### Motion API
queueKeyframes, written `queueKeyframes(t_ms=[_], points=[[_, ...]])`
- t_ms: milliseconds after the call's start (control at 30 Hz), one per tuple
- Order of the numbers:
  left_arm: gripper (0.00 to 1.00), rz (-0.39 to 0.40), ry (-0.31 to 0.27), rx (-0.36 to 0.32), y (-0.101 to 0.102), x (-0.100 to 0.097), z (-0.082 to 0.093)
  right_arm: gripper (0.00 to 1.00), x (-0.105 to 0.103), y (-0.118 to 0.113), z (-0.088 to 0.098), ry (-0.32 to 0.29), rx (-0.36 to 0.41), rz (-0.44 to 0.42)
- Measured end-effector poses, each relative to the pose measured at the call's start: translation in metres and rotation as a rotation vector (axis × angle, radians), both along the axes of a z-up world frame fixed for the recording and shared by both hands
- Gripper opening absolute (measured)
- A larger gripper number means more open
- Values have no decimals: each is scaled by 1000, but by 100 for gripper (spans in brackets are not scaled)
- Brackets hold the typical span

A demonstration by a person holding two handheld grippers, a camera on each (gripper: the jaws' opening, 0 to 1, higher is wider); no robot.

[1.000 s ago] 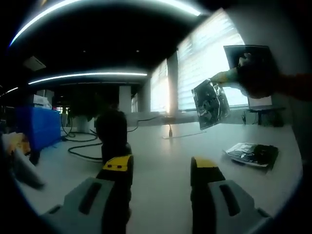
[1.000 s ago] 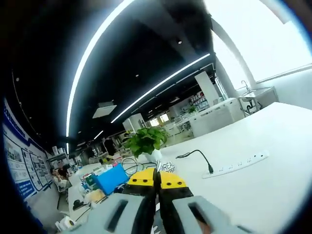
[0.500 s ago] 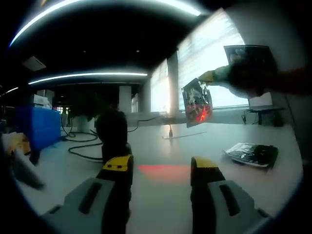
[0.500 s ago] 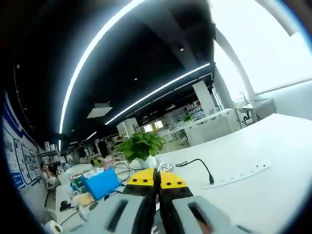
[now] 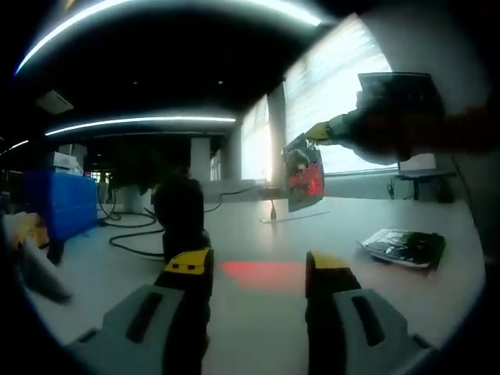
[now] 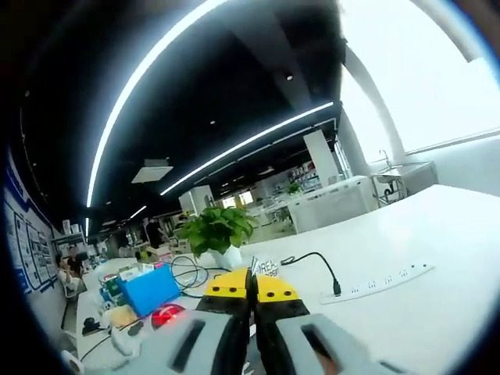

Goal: Clip sheet goods on table flip sheet goods clip sheet goods scan sheet goods put sheet goods back to table

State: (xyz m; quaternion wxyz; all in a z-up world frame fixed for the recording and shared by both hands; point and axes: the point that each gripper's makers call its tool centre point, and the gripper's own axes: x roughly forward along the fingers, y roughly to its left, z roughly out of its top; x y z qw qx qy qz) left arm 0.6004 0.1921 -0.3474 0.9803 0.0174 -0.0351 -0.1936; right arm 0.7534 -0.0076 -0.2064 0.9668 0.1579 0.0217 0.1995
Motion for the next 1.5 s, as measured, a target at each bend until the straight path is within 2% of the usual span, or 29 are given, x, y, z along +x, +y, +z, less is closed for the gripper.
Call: queueKeyframes(t_ms=[400, 733, 1400, 1500], points=[[40, -4, 1, 3, -1, -1, 0, 0, 19, 8, -12, -19, -41, -43], [40, -9, -1, 2, -2, -1, 0, 0, 32, 9, -18, -18, -36, -78], [40, -12, -3, -2, -2, -1, 1, 0, 28, 39, -29, -3, -37, -70], [40, -12, -3, -4, -2, -1, 1, 0, 33, 42, -29, -1, -34, -67]])
